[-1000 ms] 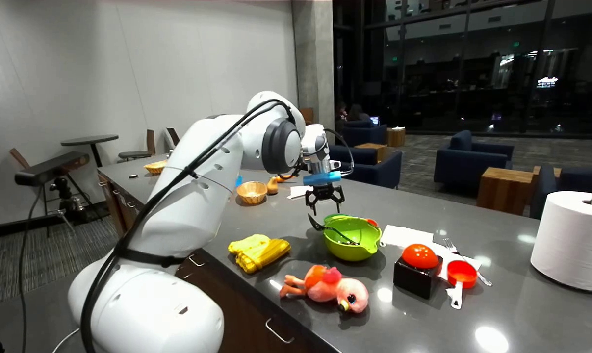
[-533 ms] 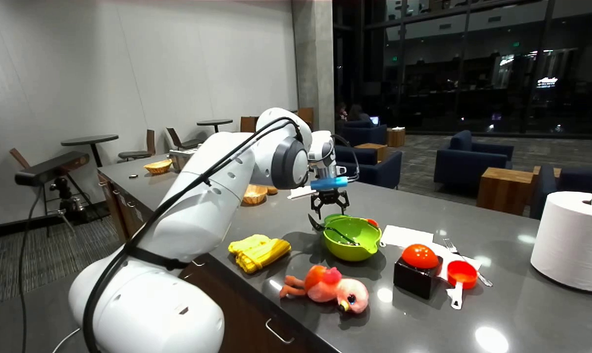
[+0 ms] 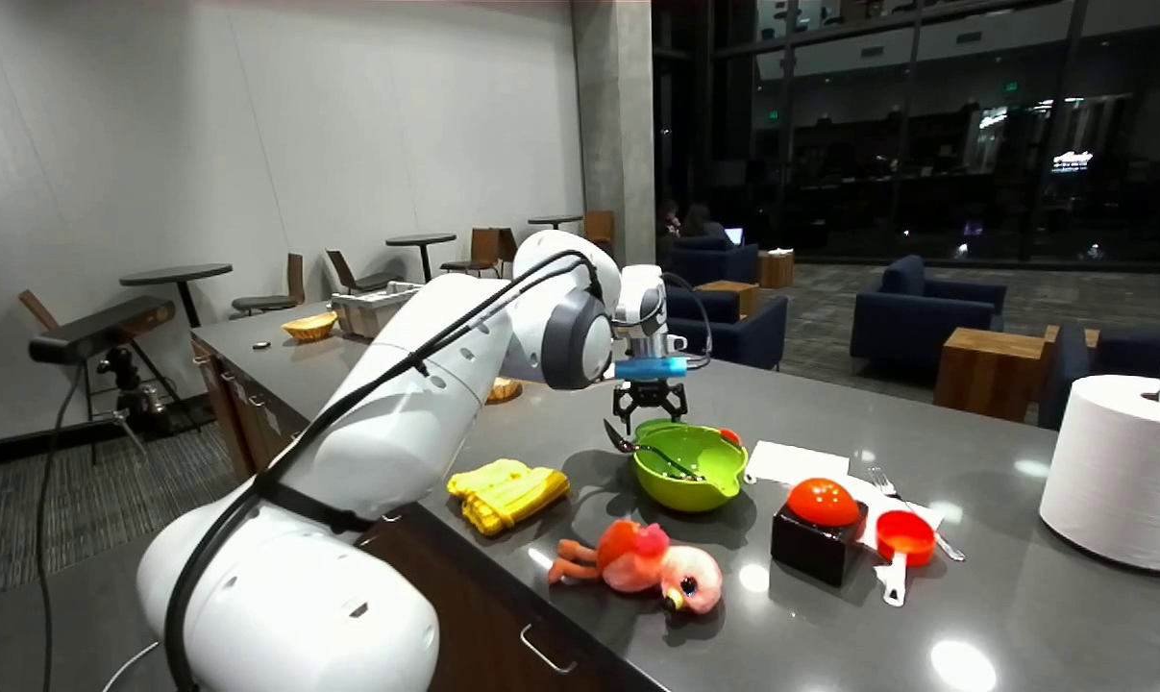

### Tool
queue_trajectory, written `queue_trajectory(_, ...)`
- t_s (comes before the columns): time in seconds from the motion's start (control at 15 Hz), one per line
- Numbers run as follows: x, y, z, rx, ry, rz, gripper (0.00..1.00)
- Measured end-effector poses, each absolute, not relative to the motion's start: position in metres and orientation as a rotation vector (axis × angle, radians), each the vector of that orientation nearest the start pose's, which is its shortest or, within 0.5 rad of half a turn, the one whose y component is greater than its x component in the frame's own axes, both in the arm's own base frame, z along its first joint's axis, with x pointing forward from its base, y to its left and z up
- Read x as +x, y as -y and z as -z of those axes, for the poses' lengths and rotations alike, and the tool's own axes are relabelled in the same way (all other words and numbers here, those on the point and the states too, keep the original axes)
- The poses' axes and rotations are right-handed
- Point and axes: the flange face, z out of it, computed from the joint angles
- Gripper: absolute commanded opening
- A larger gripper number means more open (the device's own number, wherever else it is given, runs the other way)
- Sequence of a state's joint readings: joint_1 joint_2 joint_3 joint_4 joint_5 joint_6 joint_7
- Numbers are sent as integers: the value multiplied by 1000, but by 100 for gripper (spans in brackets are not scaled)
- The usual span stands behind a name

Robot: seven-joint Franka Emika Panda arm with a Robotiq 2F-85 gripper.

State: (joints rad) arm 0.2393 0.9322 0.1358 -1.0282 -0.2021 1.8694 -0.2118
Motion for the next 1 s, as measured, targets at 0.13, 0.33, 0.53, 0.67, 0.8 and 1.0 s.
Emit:
queue_trajectory(0.13,734,-230,-272,-3071,938,-126,92)
queue_trajectory(0.33,736,-223,-271,-3057,902,-131,61)
queue_trajectory(0.53,738,-217,-271,-3045,870,-130,35)
queue_trajectory(0.67,739,-215,-272,-3041,857,-129,21)
queue_trajectory(0.8,739,-212,-272,-3039,850,-129,5)
queue_trajectory(1.0,740,-210,-272,-3041,844,-134,3)
